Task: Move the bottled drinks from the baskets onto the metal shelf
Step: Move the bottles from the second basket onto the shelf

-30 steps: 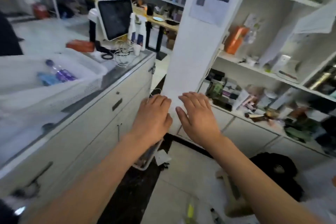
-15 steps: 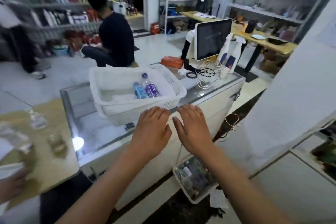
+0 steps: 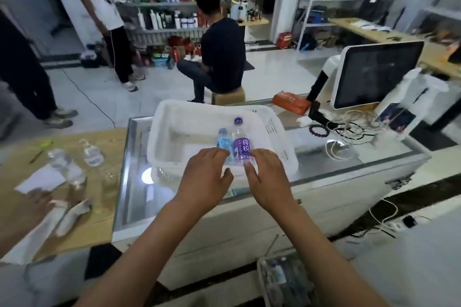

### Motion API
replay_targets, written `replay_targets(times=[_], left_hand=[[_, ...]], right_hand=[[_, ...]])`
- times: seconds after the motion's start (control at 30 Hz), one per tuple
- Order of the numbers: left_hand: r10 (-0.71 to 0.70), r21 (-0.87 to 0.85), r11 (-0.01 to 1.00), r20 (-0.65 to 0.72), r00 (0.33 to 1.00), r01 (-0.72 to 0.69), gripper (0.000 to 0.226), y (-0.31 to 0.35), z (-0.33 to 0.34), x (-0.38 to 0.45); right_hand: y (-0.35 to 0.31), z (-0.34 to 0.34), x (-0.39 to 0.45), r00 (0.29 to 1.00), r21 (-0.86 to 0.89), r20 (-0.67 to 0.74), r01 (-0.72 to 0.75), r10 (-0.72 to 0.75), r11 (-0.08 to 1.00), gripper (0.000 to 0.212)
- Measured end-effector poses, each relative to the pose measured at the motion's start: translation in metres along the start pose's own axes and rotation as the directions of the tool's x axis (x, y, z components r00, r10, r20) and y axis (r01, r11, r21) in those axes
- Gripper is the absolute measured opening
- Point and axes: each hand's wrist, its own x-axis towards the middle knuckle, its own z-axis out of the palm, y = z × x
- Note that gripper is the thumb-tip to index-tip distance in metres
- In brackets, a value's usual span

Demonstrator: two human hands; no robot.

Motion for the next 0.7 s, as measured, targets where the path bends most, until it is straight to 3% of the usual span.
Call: replay_targets(times=[0.17, 0.33, 0.4, 0.5, 0.57, 0.7], left_hand=[[-0.154, -0.114, 0.98, 0.063, 0.986, 0.161, 0.045, -0.032, 0.019, 0.055], [-0.271, -0.237, 0.916, 0.23, 0.935, 0.324, 0.054, -0.052, 0.041, 0.108], [-0.333, -0.26, 0.864, 0.347, 0.877, 0.431, 0.058, -0.06, 0.054, 0.129], [-0.444, -0.173, 0.768, 0.551, 0.707, 0.617, 0.052, -0.074, 0.07, 0.157], [-0.477, -0.081, 0.744, 0.63, 0.612, 0.663, 0.041, -0.081, 0.081, 0.167], [-0.478, -0.068, 0.725, 0.667, 0.571, 0.686, 0.024, -0.091, 0.101, 0.183]], right_hand=[[0.014, 0.028, 0.053, 0.994, 0.049, 0.067, -0.089, 0.086, 0.995, 0.032], [0.028, 0.051, 0.1, 0.939, 0.052, 0.179, -0.308, 0.294, 0.95, 0.032], [0.035, 0.06, 0.117, 0.887, 0.06, 0.208, -0.432, 0.412, 0.9, 0.038], [0.048, 0.075, 0.135, 0.807, 0.025, 0.277, -0.549, 0.522, 0.836, 0.042], [0.054, 0.084, 0.142, 0.758, 0.032, 0.324, -0.606, 0.566, 0.795, 0.042], [0.064, 0.097, 0.151, 0.716, 0.104, 0.32, -0.677, 0.62, 0.729, 0.042]])
